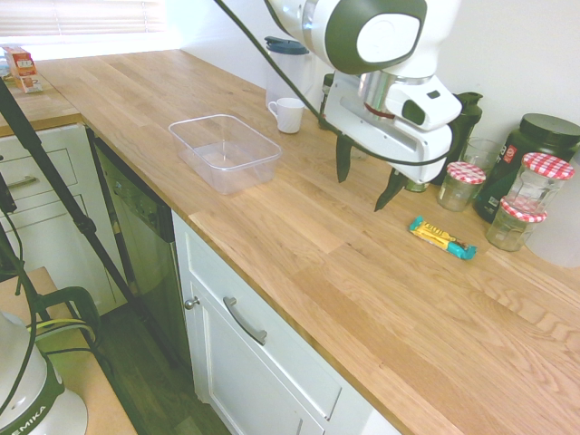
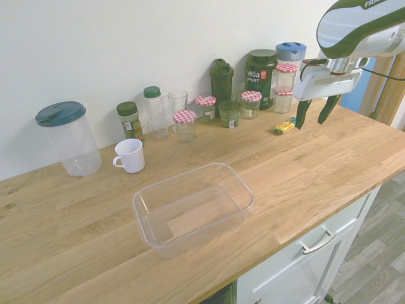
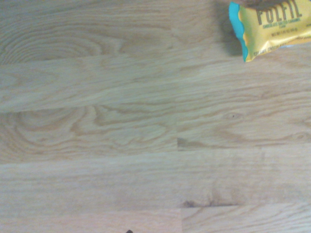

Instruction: Put the protein bar into the container

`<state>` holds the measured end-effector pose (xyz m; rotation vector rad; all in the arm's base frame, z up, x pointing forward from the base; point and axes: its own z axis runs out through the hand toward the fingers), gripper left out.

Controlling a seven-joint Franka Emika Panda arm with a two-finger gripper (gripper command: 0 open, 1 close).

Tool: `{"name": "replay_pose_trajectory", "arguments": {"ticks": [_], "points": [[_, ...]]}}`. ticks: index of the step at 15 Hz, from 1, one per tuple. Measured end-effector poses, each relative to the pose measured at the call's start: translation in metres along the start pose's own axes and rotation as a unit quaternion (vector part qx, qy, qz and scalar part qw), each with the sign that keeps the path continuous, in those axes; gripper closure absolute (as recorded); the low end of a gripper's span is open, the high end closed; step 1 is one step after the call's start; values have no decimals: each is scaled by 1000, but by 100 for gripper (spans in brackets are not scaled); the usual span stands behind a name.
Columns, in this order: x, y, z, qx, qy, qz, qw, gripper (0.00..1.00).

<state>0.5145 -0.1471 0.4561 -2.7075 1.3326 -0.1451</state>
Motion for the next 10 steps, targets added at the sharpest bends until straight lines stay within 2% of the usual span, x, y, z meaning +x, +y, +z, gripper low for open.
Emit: {"name": "replay_pose_trajectory", "arguments": {"ticks": [6, 10], "points": [[48, 0, 8, -9, 6, 12, 1000, 0], [70, -2, -2, -23, 34, -4, 999, 0]]}}
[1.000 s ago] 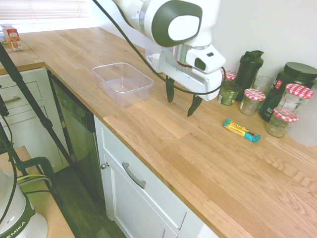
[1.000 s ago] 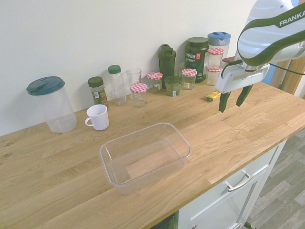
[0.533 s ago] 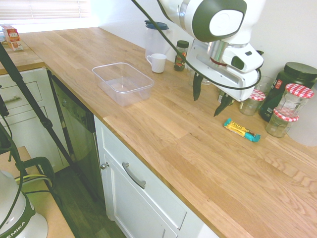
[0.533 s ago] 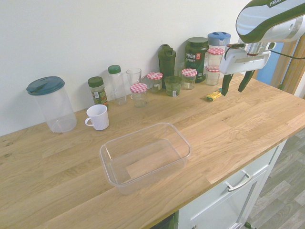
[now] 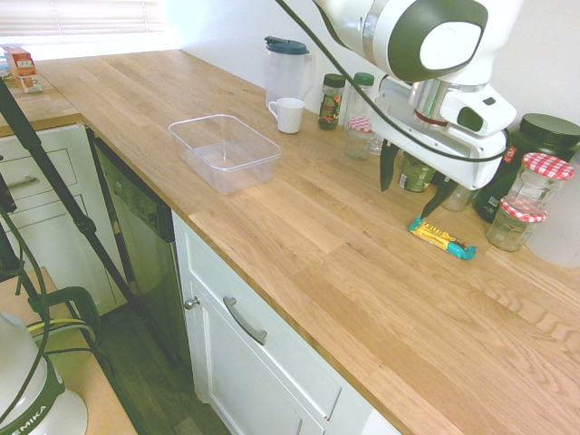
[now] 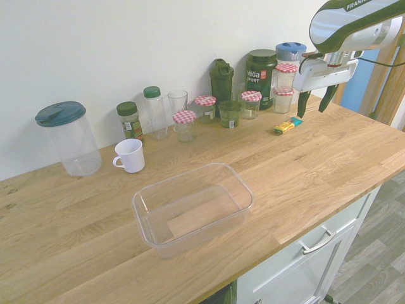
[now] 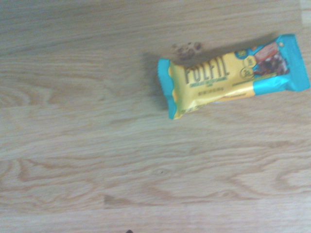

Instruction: Put the protein bar into the container

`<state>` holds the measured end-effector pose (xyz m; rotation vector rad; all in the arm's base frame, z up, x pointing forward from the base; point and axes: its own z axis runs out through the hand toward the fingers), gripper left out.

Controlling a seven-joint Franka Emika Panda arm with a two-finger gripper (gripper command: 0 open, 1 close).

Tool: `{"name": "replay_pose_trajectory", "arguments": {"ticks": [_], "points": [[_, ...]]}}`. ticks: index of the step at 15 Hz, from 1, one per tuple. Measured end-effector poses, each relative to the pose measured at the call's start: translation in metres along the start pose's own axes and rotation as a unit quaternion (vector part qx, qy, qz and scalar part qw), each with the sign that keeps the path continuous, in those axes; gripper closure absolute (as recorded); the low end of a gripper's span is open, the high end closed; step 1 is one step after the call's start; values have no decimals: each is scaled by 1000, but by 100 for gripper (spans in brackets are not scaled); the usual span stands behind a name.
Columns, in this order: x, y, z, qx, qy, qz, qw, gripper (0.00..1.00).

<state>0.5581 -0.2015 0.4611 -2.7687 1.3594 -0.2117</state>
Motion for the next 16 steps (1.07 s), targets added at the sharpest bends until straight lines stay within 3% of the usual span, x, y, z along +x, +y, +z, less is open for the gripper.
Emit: {"name": "replay_pose_trajectory", "arguments": {"ticks": [6, 13, 16], "points": [[57, -14, 22, -26, 27, -46, 998, 0], [70, -35, 30, -28, 36, -63, 997, 0], [67, -43, 28, -26, 44, -127, 991, 0]]}}
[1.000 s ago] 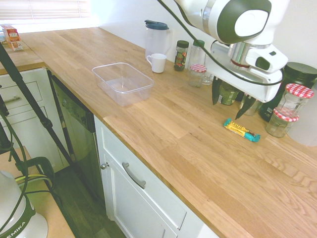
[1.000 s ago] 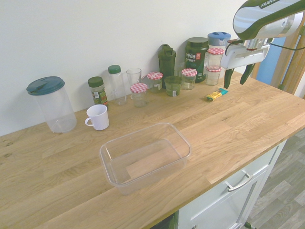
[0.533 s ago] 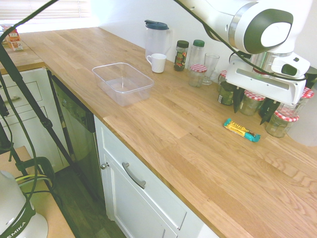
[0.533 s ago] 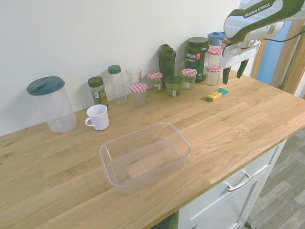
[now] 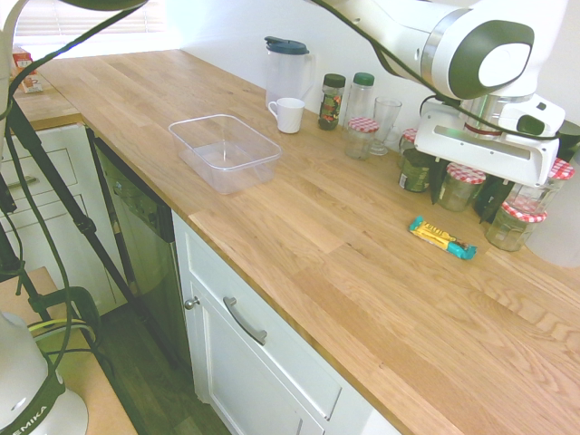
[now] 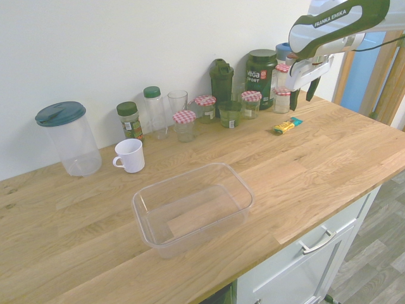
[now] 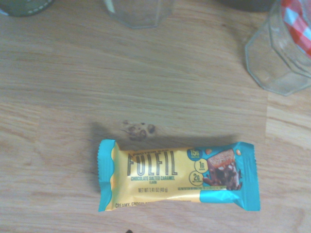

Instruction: Put the protein bar into the container

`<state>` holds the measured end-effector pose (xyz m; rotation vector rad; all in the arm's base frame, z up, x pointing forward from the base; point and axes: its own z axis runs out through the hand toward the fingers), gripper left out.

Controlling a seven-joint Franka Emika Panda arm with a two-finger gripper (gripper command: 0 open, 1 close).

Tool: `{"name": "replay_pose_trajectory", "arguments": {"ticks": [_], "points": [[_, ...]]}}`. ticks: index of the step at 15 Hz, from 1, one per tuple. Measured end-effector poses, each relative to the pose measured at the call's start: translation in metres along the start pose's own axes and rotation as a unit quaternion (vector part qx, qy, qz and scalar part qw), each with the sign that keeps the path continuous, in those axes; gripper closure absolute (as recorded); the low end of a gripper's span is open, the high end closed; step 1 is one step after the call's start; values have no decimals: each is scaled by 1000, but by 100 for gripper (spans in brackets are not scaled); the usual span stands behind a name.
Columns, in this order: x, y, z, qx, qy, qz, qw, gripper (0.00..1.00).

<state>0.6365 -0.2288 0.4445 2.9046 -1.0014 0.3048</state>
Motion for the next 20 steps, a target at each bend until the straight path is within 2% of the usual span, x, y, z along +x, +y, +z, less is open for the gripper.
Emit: {"name": "replay_pose_trajectory", "arguments": {"ticks": [3, 6, 8, 12, 15, 18, 20], "points": [[-1, -4, 0, 0, 2, -75, 997, 0], [0, -3, -1, -3, 4, -123, 992, 0], [1, -1, -1, -2, 5, -176, 984, 0], [5, 11, 0, -3, 3, -294, 956, 0], [4, 9, 1, 2, 1, -342, 940, 0], [1, 9, 3, 20, -20, -416, 909, 0], [3, 8, 3, 22, -24, -449, 893, 0]]}}
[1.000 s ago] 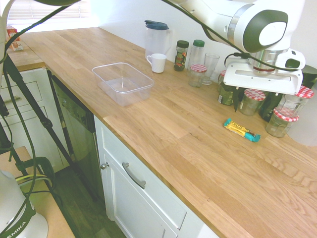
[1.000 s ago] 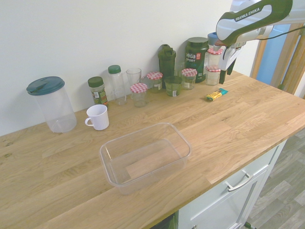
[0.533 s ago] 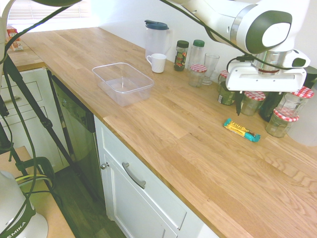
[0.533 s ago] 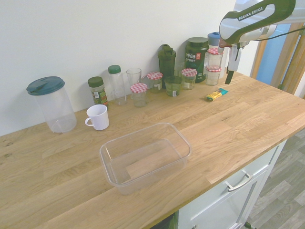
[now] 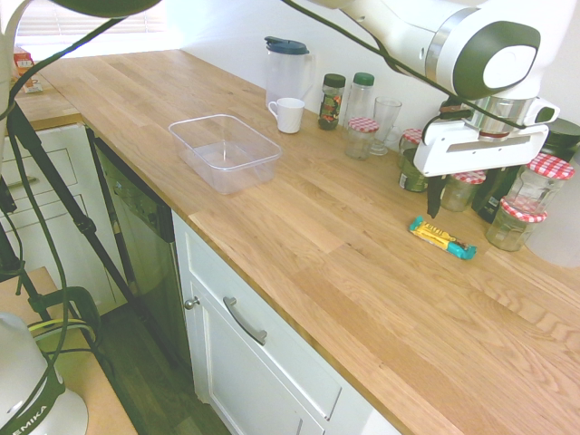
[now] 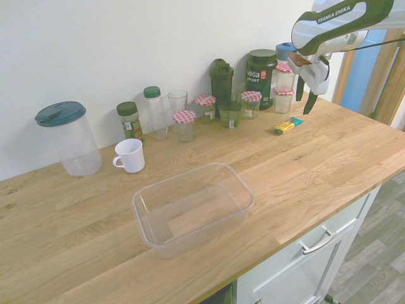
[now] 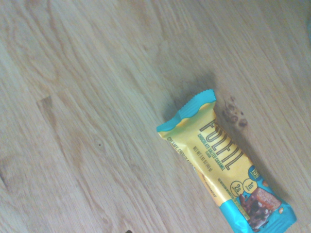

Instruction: Put the protein bar into the container

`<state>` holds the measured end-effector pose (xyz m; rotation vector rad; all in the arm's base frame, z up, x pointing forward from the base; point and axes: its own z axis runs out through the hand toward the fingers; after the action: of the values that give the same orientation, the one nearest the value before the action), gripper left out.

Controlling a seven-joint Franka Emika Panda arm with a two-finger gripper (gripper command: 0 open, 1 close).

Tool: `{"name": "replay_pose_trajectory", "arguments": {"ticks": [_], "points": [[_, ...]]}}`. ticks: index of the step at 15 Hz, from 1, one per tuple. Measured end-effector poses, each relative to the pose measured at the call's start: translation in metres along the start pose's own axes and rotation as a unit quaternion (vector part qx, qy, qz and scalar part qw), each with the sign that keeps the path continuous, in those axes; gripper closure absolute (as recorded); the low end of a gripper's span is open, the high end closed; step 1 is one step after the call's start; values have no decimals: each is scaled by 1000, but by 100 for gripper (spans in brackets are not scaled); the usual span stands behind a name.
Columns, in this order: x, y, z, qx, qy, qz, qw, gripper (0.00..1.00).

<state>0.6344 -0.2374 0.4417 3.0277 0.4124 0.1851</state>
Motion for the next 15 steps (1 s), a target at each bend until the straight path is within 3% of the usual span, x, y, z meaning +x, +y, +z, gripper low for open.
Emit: {"name": "replay_pose_trajectory", "arguments": {"ticks": [3, 5, 9, 15], "points": [[5, 3, 6, -4, -2, -22, 1000, 0], [8, 0, 3, -1, -1, -62, 998, 0], [11, -3, 7, 27, -21, -153, 988, 0], [15, -3, 4, 34, -20, -218, 975, 0]]}}
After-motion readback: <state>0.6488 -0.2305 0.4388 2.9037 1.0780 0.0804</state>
